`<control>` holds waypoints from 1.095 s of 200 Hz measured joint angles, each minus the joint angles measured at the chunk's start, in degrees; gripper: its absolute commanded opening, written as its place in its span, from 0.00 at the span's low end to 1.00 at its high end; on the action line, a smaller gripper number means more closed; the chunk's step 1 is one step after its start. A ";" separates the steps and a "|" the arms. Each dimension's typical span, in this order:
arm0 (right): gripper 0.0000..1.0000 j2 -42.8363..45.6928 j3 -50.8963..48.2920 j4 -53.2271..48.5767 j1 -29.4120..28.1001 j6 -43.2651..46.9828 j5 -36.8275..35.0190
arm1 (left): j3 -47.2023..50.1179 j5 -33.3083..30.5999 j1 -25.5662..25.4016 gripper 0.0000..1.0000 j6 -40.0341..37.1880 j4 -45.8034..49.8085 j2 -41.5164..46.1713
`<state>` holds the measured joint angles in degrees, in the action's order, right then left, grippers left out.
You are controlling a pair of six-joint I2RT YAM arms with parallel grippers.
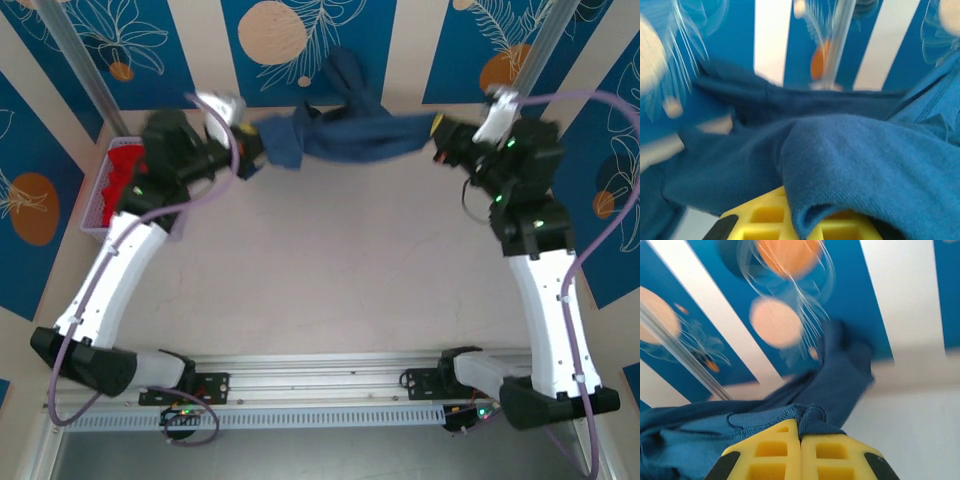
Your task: Fold the inside-out t-shirt
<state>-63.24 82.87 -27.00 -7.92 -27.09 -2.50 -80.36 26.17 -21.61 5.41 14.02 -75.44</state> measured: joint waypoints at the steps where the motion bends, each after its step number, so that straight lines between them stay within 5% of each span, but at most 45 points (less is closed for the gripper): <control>1: 0.00 0.24 -1.36 0.11 0.07 -0.17 -0.11 | 1.62 -0.11 -0.24 0.13 0.04 -0.59 0.20; 32: 0.00 -3.43 -25.59 -0.59 3.21 -3.61 -3.28 | 28.70 -1.73 -8.90 0.30 0.28 -6.36 -6.88; 58: 0.14 -8.15 -35.21 -2.86 6.12 -4.92 -4.42 | 36.68 -2.89 -15.02 0.48 1.20 -5.86 -13.64; 84: 0.35 -9.75 -35.19 -2.32 8.07 -4.59 -4.13 | 35.23 -4.61 -16.76 0.57 0.76 -6.43 -13.22; 111: 0.43 -9.84 -34.25 -2.40 9.77 -3.37 -3.98 | 32.50 -7.30 -19.15 0.61 0.37 -7.91 -12.33; 171: 0.45 -13.66 -28.94 -0.28 10.86 -2.95 -2.47 | 21.70 -11.91 -28.20 0.59 -0.02 -11.85 -22.75; 219: 0.43 -30.47 -21.64 1.29 7.96 -2.95 6.95 | 21.88 -11.87 -28.35 0.51 -0.22 -10.71 -28.65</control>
<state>-93.71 61.23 -25.71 0.03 -30.04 4.45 -58.48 14.31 -49.95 5.19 3.31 -104.09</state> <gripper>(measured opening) 0.441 0.537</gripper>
